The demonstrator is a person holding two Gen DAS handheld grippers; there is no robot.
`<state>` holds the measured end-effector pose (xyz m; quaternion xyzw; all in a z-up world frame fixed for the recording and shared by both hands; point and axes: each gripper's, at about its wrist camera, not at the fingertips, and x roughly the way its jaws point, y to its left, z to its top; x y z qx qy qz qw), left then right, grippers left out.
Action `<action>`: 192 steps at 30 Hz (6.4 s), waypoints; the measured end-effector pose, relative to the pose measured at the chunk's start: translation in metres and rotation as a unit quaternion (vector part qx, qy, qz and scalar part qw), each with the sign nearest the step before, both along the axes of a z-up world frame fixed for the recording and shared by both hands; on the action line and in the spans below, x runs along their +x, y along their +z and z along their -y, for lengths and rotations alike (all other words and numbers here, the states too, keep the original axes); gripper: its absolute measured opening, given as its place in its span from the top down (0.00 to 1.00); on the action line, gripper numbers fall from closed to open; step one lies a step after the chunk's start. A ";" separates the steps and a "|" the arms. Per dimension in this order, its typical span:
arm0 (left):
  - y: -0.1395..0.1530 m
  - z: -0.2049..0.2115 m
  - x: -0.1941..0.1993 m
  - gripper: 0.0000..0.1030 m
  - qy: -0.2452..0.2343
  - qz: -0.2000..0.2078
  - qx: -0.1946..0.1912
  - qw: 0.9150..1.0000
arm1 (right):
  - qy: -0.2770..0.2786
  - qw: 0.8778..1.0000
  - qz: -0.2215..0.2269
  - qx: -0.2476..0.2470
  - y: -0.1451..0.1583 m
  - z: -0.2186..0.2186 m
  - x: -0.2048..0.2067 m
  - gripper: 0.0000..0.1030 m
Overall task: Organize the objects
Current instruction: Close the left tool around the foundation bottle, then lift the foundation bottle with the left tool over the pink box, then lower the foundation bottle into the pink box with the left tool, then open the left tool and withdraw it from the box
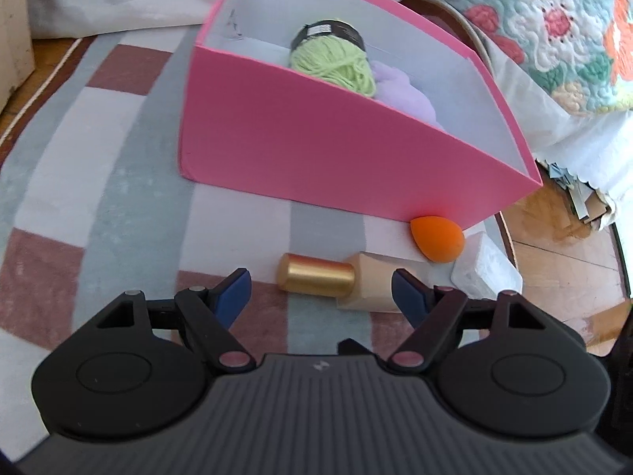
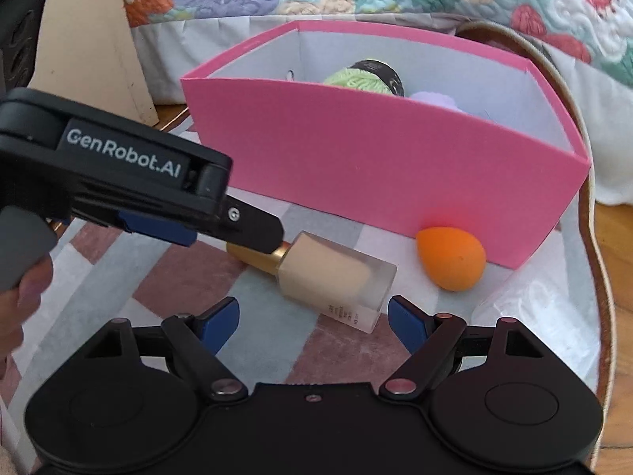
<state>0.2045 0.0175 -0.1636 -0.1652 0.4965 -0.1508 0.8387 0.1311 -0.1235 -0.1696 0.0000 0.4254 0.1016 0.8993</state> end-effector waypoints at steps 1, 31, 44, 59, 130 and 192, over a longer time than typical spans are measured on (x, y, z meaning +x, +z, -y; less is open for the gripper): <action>-0.002 0.002 0.001 0.26 0.000 0.002 -0.002 1.000 | -0.002 1.000 -0.003 0.016 -0.002 0.003 0.001 0.17; -0.019 0.017 -0.005 0.34 -0.026 -0.025 -0.018 0.999 | -0.018 0.999 0.027 -0.036 -0.015 0.005 0.001 0.30; -0.015 0.018 -0.011 0.37 -0.024 -0.015 -0.018 0.999 | -0.021 0.999 0.031 -0.026 -0.015 0.006 -0.002 0.31; 0.014 0.016 -0.057 0.39 -0.056 -0.032 0.001 0.998 | 0.015 1.000 0.005 -0.015 0.014 -0.001 -0.039 0.31; 0.131 0.054 0.162 0.38 -0.046 0.015 0.014 0.999 | 0.033 0.996 0.064 -0.049 0.125 0.052 0.162 0.31; 0.130 0.042 0.110 0.34 0.001 0.016 0.099 0.995 | 0.022 0.999 0.039 0.017 0.122 0.080 0.120 0.18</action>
